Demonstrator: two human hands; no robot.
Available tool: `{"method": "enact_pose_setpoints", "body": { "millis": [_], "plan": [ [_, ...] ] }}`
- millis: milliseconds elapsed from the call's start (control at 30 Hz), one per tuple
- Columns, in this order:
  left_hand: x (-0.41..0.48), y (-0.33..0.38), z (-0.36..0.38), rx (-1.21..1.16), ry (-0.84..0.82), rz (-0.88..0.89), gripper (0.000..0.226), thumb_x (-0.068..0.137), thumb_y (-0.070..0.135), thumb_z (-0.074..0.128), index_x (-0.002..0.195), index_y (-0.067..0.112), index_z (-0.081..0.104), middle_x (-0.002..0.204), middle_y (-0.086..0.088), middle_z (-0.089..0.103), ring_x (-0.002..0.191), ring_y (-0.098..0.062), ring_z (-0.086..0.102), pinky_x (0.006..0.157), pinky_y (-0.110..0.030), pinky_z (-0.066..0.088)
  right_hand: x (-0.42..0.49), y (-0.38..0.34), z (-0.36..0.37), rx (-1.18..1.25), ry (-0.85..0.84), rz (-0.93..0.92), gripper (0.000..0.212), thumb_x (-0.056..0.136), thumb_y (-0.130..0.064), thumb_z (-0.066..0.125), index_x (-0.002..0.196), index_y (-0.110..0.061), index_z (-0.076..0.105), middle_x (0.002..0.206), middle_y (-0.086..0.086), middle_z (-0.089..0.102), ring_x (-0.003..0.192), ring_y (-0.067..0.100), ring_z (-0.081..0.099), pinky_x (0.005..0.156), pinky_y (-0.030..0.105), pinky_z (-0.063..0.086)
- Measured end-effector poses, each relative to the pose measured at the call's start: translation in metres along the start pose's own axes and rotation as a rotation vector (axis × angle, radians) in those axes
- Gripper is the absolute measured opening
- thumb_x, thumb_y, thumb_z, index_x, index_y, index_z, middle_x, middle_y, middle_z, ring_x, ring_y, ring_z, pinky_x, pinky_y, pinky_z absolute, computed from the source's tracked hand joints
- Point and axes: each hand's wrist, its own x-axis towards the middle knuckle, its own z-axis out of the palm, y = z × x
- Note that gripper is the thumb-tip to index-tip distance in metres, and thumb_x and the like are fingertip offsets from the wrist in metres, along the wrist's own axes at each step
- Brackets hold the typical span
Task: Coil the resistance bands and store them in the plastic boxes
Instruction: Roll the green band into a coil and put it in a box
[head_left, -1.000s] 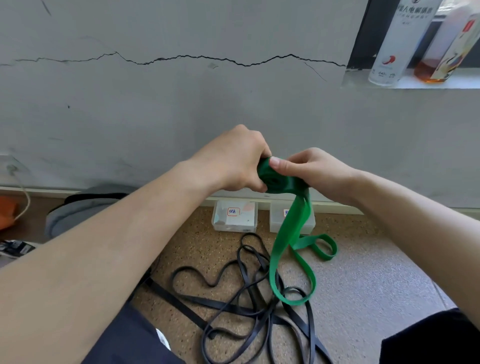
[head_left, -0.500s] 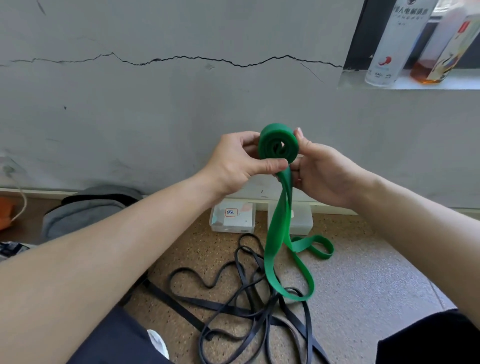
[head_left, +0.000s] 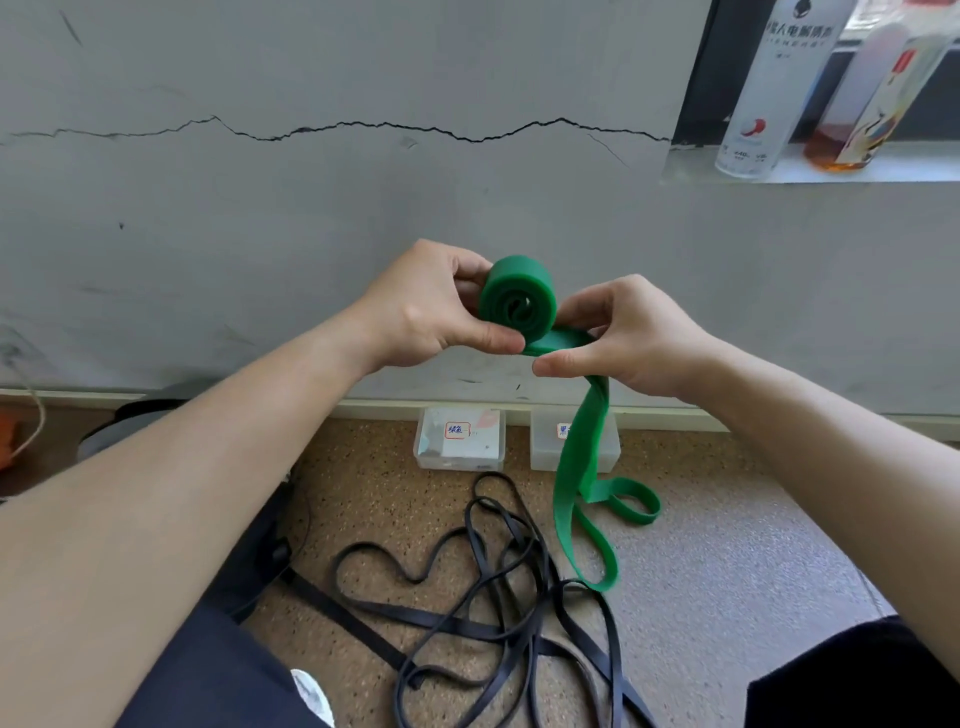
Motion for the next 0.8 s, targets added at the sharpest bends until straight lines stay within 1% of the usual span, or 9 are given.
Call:
{"method": "enact_pose_setpoints", "body": {
  "millis": [133, 267, 367, 433, 500, 567, 667, 733, 800],
  "plan": [
    [0.001, 0.003, -0.003, 0.018, 0.053, -0.007, 0.044, 0.065, 0.003, 0.089, 0.104, 0.009, 0.072, 0.094, -0.004, 0.079, 0.089, -0.013, 0.075, 0.079, -0.021, 0.057, 0.001, -0.001, -0.001, -0.053, 0.089, -0.074, 0.020, 0.074, -0.033, 0.088, 0.089, -0.036, 0.075, 0.064, -0.027, 0.067, 0.059, -0.007, 0.060, 0.060, 0.007, 0.042],
    [0.001, 0.004, 0.000, 0.237, 0.016, 0.006, 0.049, 0.060, 0.011, 0.095, 0.104, 0.011, 0.073, 0.093, 0.000, 0.078, 0.086, -0.010, 0.075, 0.086, -0.031, 0.060, 0.001, 0.003, 0.007, 0.052, -0.015, -0.029, 0.019, 0.077, -0.025, 0.087, 0.092, -0.022, 0.077, 0.063, -0.017, 0.068, 0.057, -0.001, 0.057, 0.061, 0.013, 0.042],
    [0.001, 0.009, 0.004, 0.501, -0.007, 0.033, 0.048, 0.056, 0.025, 0.096, 0.099, 0.018, 0.075, 0.086, 0.005, 0.077, 0.083, -0.011, 0.073, 0.082, -0.036, 0.058, 0.005, 0.008, 0.006, 0.202, -0.102, 0.079, 0.046, 0.077, -0.056, 0.076, 0.095, -0.014, 0.076, 0.081, -0.003, 0.074, 0.075, 0.012, 0.067, 0.073, 0.025, 0.050],
    [0.001, 0.014, 0.007, 0.665, -0.049, 0.069, 0.043, 0.058, 0.030, 0.095, 0.095, 0.020, 0.074, 0.081, 0.006, 0.073, 0.079, -0.014, 0.069, 0.076, -0.036, 0.056, 0.009, 0.009, 0.008, 0.287, -0.106, 0.150, 0.070, 0.074, -0.077, 0.059, 0.094, -0.012, 0.074, 0.078, 0.002, 0.070, 0.071, 0.014, 0.063, 0.072, 0.027, 0.048],
    [0.002, 0.018, 0.013, 0.813, -0.088, 0.103, 0.041, 0.061, 0.033, 0.092, 0.094, 0.021, 0.072, 0.079, 0.005, 0.070, 0.076, -0.017, 0.066, 0.070, -0.036, 0.054, 0.011, 0.012, 0.014, 0.249, -0.088, 0.162, 0.083, 0.069, -0.085, 0.057, 0.100, -0.009, 0.068, 0.078, 0.002, 0.064, 0.070, 0.014, 0.059, 0.072, 0.032, 0.047],
    [0.003, 0.020, 0.017, 0.874, -0.091, 0.105, 0.039, 0.062, 0.033, 0.091, 0.094, 0.021, 0.070, 0.080, 0.003, 0.069, 0.075, -0.018, 0.065, 0.068, -0.036, 0.054, 0.011, 0.013, 0.018, 0.305, -0.076, 0.165, 0.080, 0.066, -0.081, 0.065, 0.102, -0.009, 0.064, 0.077, 0.000, 0.063, 0.069, 0.013, 0.059, 0.070, 0.032, 0.046],
    [0.002, 0.015, 0.015, 0.719, -0.032, 0.062, 0.038, 0.062, 0.029, 0.091, 0.091, 0.021, 0.069, 0.079, 0.007, 0.068, 0.074, -0.014, 0.064, 0.066, -0.030, 0.052, 0.008, 0.011, 0.014, 0.494, -0.083, 0.166, 0.073, 0.073, -0.065, 0.067, 0.112, -0.003, 0.063, 0.088, 0.015, 0.069, 0.081, 0.025, 0.063, 0.078, 0.039, 0.048],
    [0.000, 0.006, 0.015, 0.411, 0.032, 0.038, 0.042, 0.065, 0.019, 0.090, 0.101, 0.021, 0.069, 0.087, 0.008, 0.070, 0.078, -0.011, 0.068, 0.070, -0.023, 0.052, 0.006, 0.009, 0.010, 0.616, -0.083, 0.154, 0.070, 0.084, -0.058, 0.061, 0.122, 0.000, 0.062, 0.109, 0.033, 0.066, 0.094, 0.035, 0.061, 0.089, 0.046, 0.047],
    [-0.002, -0.004, 0.021, 0.048, 0.071, 0.030, 0.048, 0.073, 0.007, 0.086, 0.116, 0.014, 0.066, 0.102, -0.001, 0.073, 0.091, -0.014, 0.071, 0.081, -0.023, 0.057, 0.005, 0.007, 0.007, 0.733, -0.098, 0.143, 0.065, 0.089, -0.058, 0.054, 0.125, -0.005, 0.063, 0.110, 0.030, 0.067, 0.094, 0.032, 0.064, 0.090, 0.040, 0.049]
  ]
}}
